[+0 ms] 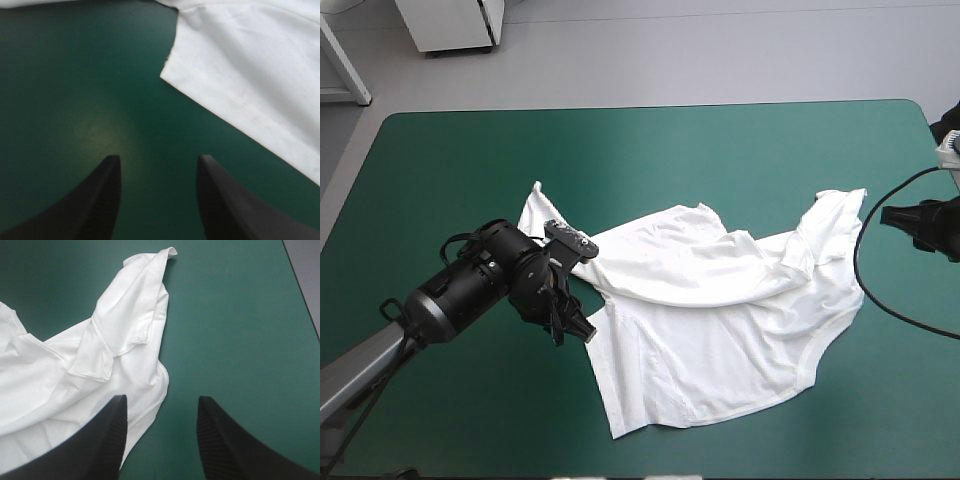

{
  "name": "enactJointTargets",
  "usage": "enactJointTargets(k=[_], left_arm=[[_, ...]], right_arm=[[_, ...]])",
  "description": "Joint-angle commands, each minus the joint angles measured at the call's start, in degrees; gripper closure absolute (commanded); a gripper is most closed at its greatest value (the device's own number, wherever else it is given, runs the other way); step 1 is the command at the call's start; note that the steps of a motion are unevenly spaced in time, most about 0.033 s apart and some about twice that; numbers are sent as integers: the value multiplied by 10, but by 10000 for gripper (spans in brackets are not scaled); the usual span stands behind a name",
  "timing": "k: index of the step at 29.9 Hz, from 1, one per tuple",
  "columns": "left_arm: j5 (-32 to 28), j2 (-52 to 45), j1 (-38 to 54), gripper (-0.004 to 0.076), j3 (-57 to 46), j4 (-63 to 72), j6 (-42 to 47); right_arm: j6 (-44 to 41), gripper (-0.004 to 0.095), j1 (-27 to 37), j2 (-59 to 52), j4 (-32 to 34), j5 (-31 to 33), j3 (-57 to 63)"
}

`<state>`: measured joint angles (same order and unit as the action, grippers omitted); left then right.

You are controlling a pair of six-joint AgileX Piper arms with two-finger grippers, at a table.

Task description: Fold the cloth

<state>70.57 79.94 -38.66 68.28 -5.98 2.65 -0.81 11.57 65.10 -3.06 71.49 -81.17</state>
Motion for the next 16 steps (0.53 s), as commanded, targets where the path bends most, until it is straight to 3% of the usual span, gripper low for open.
enactJointTargets(k=[1, 16], left_arm=[[-36, 1, 7, 380, 12, -12, 3], [-89, 127, 9, 380, 12, 3, -36]], right_arm=[[0, 490, 0, -11, -3, -25, -12], [0, 494, 0, -11, -1, -39, -12]])
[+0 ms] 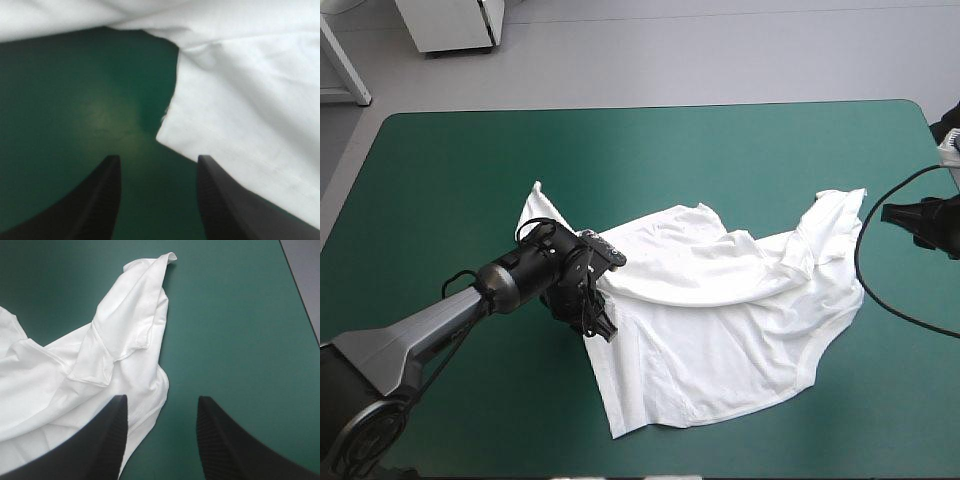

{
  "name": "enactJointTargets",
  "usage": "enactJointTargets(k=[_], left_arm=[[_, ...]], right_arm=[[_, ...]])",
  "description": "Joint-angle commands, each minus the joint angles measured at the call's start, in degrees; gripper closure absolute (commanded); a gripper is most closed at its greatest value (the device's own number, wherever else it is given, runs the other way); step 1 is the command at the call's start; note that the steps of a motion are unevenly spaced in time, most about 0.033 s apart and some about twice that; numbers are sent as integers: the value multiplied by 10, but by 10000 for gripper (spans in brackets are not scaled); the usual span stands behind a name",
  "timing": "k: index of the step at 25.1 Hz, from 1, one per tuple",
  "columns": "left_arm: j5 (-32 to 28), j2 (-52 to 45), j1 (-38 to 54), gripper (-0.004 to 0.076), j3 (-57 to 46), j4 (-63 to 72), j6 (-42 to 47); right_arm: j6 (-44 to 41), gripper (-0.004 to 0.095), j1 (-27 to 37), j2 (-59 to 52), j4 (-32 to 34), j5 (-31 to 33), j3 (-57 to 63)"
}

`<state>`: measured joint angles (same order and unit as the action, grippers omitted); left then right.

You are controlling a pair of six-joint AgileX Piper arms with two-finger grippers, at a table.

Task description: Fold the cloth

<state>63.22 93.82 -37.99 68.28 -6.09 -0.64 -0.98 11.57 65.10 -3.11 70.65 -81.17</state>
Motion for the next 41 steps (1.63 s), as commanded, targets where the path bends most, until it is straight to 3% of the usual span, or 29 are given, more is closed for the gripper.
enactJointTargets(k=[1, 8, 9, 11, 12, 25, 32, 41], left_arm=[[-22, -6, 3, 380, 12, 4, -4], [-32, 60, 4, 381, 10, 8, -13], [-33, 68, 4, 421, 10, 11, -14], [-39, 71, 4, 678, 10, 21, -19], [-42, 71, 4, 739, 10, 23, -28], [-48, 71, 4, 741, 10, 61, -32], [-51, 71, 4, 746, 10, 66, -32], [-53, 71, 4, 746, 10, 68, -32]], right_arm=[[2, 494, 0, -11, -1, -31, -12], [2, 494, 0, -11, -1, -31, -12], [2, 494, 0, -11, -1, -31, -12], [2, 494, 0, -10, -1, -32, -12], [2, 494, 0, -8, -1, -32, -12], [4, 478, 0, 143, 7, -31, 9], [15, 478, 0, 193, -30, -79, 94], [30, 480, 0, 264, -61, -106, 97]])
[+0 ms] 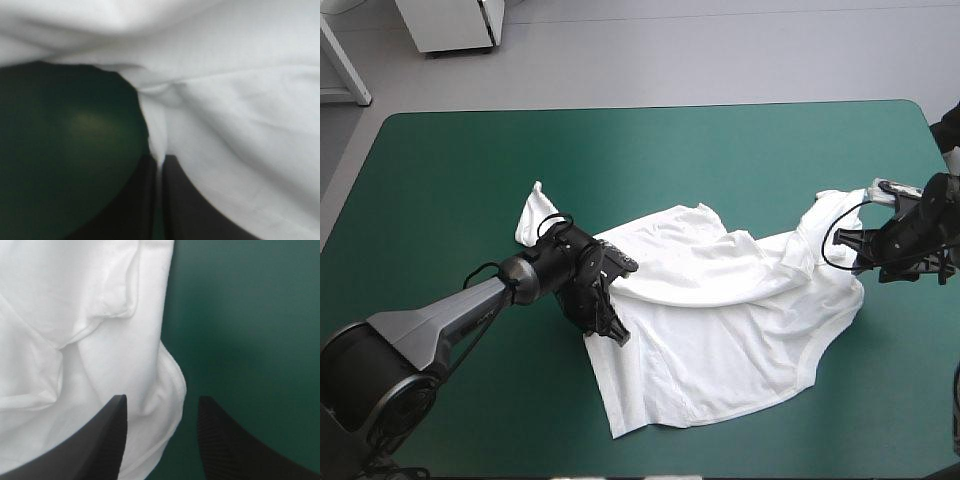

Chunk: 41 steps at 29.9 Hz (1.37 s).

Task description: Fold the cloth

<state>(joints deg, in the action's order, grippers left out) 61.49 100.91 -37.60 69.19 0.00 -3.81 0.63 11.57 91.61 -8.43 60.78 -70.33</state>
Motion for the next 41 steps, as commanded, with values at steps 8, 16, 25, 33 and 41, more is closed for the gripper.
enactJointTargets(k=[8, 16, 25, 33, 41], left_arm=[[-40, 0, 0, 746, 1, 8, 0], [-38, 0, 0, 746, 1, 12, -11], [-37, -1, 0, 746, 2, 10, -11], [-5, -48, 31, 746, 59, 8, -2], [63, -154, 51, 746, 161, -44, -2]], right_arm=[[16, 480, -9, 45, -5, -17, -8], [-6, 487, -65, 85, 8, -28, 15], [-34, 925, -108, 82, 42, -18, 24], [-33, 924, -109, -32, 58, -6, 22], [-18, 925, -109, -175, 51, 28, -7]])
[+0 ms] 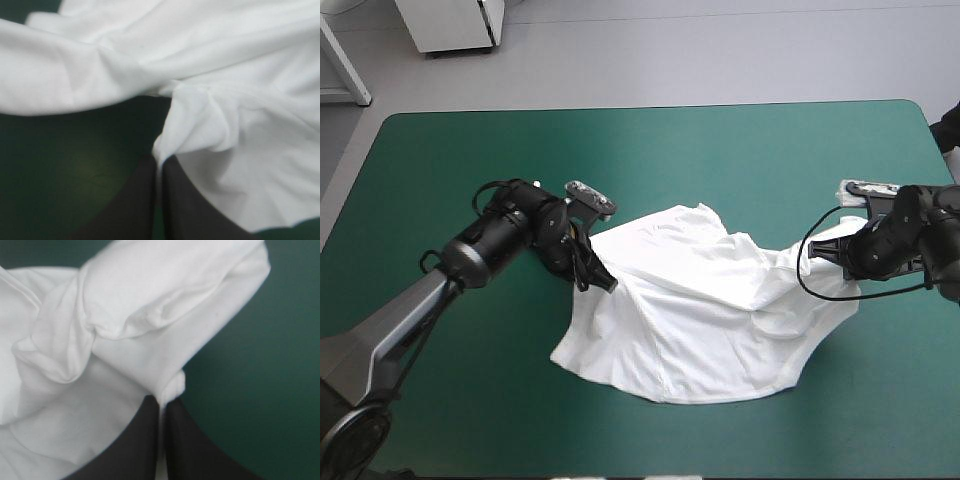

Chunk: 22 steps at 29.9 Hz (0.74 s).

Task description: Fold the cloth

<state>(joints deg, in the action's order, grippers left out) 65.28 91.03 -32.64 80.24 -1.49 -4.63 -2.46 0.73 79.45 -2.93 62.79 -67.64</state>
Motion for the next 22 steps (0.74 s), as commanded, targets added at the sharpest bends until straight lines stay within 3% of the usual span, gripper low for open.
enactJointTargets(k=[1, 5, 11, 22], left_arm=[[39, -65, 1, 746, 68, -40, 5], [84, -94, 1, 746, 146, -73, -1], [84, -113, 1, 746, 293, -73, -10], [70, -113, 1, 746, 587, -84, -70]], right_arm=[[13, 925, 0, -67, -8, 15, -49], [15, 925, 0, -103, -27, 39, -133], [31, 924, 0, -111, -63, 79, -307], [67, 924, 0, -107, -109, 86, -587]])
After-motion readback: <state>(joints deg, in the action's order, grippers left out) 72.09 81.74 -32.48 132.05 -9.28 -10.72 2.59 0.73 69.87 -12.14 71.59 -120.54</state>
